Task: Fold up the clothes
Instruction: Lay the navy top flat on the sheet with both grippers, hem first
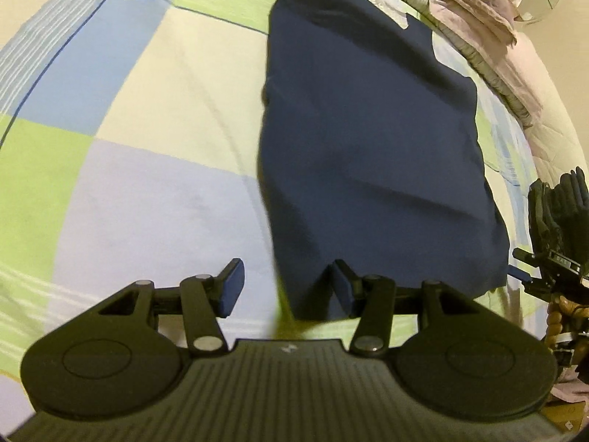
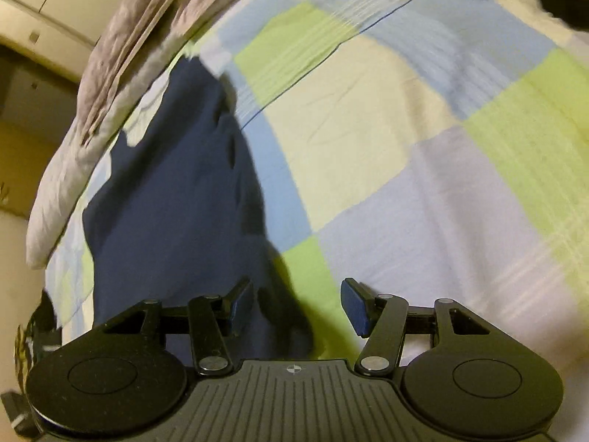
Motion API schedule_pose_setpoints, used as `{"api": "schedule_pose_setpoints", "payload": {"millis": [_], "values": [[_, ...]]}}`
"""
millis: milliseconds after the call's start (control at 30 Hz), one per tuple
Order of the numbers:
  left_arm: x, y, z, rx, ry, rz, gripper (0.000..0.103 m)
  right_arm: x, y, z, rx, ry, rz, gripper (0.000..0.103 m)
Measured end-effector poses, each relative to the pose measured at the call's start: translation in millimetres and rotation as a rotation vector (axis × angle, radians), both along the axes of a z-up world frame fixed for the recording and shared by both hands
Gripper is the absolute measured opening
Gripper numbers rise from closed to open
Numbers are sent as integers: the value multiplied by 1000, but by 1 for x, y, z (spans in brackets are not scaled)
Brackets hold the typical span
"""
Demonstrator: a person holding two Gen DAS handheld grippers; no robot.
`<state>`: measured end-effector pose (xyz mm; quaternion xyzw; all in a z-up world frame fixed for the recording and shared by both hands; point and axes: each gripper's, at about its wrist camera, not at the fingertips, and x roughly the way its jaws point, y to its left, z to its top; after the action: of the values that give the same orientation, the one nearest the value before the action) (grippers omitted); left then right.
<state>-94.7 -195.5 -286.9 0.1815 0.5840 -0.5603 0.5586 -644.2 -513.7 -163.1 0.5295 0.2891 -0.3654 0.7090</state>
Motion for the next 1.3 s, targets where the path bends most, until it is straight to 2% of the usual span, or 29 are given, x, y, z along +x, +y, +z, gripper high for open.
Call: {"api": "schedule_pose_setpoints", "payload": {"millis": [133,200,300,333,367,433,567,667,767,867,933,1033,1100,1133,1233,1300], "values": [[-9,-12,-7,2,-7,-62,41,1,-6,-11,21,12,-33,57],[-13,-16,-8,-7,-8,-77,38,18,-7,-14,21,6,37,57],[-21,-28,-11,-3,-17,-107,18,46,-7,-16,20,7,167,57],[-24,-32,-12,6,-29,-119,3,55,-7,-18,23,15,212,57],[-26,-34,-11,13,-40,-133,3,60,-9,-19,33,26,231,54],[-28,-35,-3,10,-64,-163,2,66,-14,-22,57,52,253,2],[-23,-20,36,-21,-81,-204,2,72,-21,-5,69,107,306,1],[-23,-3,71,-27,-93,-242,2,61,-18,27,67,134,354,0],[-33,23,82,9,-83,-250,2,51,-5,56,75,168,411,0],[-45,51,85,55,-73,-254,2,40,25,70,95,212,468,0],[-52,70,73,104,-67,-254,2,32,46,66,119,254,488,0],[-55,88,47,193,-45,-229,3,26,68,44,167,299,487,0],[-58,97,35,260,-72,-248,3,26,78,26,197,321,491,1],[-58,101,33,281,-96,-267,7,29,80,20,203,357,497,1],[-51,114,34,303,-148,-289,9,35,82,7,215,459,514,1],[-43,119,38,292,-163,-273,11,35,80,7,203,484,511,4]]}}
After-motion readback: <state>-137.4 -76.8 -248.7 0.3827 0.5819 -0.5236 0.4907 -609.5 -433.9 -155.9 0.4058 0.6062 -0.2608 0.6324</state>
